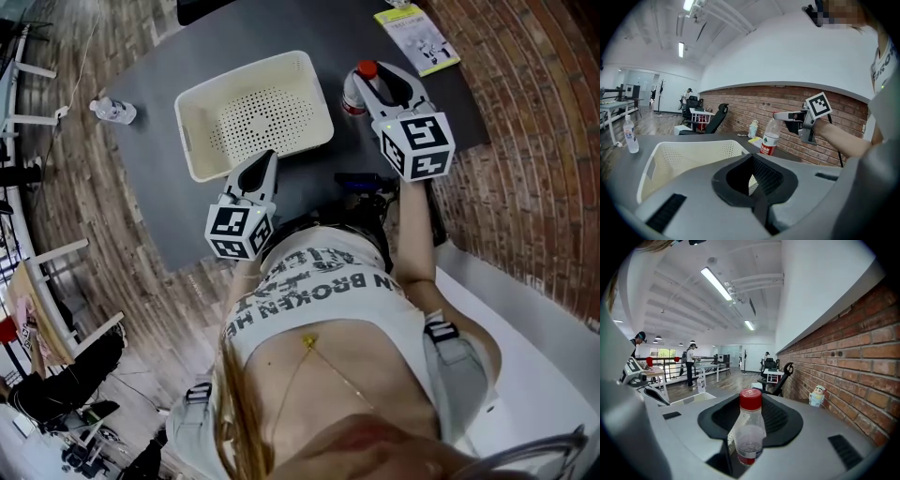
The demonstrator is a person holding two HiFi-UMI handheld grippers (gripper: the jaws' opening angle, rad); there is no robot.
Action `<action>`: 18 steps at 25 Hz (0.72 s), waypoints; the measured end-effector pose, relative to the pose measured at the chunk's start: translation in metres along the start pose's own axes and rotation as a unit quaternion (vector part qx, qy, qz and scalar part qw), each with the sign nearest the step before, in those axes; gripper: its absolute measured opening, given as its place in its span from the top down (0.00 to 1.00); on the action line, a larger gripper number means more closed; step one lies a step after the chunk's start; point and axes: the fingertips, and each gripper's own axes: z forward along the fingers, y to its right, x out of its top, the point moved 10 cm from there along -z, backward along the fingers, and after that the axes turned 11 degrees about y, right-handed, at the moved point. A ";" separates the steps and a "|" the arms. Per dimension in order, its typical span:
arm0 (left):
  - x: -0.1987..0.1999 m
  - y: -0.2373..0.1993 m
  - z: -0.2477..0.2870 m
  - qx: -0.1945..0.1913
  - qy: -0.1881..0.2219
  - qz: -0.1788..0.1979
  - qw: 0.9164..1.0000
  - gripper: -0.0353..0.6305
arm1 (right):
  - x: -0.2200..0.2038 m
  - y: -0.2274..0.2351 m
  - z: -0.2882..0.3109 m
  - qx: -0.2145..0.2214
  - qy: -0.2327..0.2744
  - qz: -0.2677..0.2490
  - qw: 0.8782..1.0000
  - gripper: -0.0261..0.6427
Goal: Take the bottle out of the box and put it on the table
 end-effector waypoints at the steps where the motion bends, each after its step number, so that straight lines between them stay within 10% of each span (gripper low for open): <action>1: 0.000 0.000 0.000 0.001 0.000 0.000 1.000 0.94 | -0.001 0.001 0.001 0.000 0.000 0.001 1.000 0.75; 18: -0.005 -0.002 -0.004 0.019 0.004 -0.013 1.000 0.94 | -0.020 0.003 0.005 0.000 -0.012 0.005 1.000 0.75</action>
